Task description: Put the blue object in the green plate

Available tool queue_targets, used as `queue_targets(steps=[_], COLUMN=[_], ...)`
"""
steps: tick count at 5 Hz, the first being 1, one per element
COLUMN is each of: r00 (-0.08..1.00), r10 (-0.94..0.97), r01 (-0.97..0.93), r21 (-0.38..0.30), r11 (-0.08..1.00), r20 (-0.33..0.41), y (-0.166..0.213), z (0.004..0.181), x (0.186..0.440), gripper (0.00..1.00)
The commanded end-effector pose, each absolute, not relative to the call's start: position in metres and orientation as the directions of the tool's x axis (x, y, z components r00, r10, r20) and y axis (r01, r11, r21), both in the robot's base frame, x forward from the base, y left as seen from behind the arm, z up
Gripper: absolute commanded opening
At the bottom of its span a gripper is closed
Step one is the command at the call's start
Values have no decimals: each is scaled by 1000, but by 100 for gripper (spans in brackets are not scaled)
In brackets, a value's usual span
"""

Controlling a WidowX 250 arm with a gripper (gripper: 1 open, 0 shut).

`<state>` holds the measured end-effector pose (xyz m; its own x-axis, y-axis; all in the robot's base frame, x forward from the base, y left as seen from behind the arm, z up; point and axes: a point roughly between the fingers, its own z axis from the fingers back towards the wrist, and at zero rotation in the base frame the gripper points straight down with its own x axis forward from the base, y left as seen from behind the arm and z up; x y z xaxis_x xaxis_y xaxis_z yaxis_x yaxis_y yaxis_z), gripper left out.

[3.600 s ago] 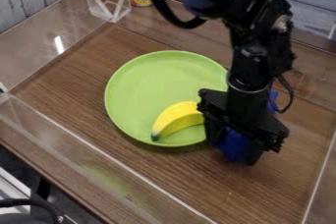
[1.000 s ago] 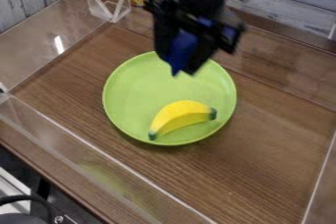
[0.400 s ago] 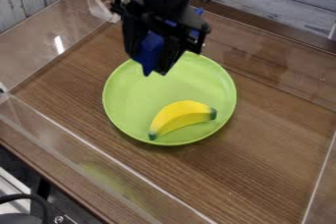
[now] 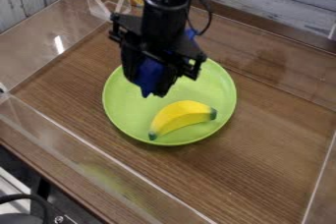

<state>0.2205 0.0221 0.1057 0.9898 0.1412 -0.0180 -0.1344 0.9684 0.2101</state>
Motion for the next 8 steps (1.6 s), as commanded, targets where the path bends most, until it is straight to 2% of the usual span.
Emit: queue_targets(steps=[1, 2, 8], r00=[990, 990, 992], r10=[139, 141, 115], r01=[-141, -143, -121], r21=[209, 201, 122], r11=[968, 969, 985], r20=[22, 28, 50], y=[22, 22, 21], z=[107, 105, 113], x=[223, 223, 226], gripper=[0, 100, 100])
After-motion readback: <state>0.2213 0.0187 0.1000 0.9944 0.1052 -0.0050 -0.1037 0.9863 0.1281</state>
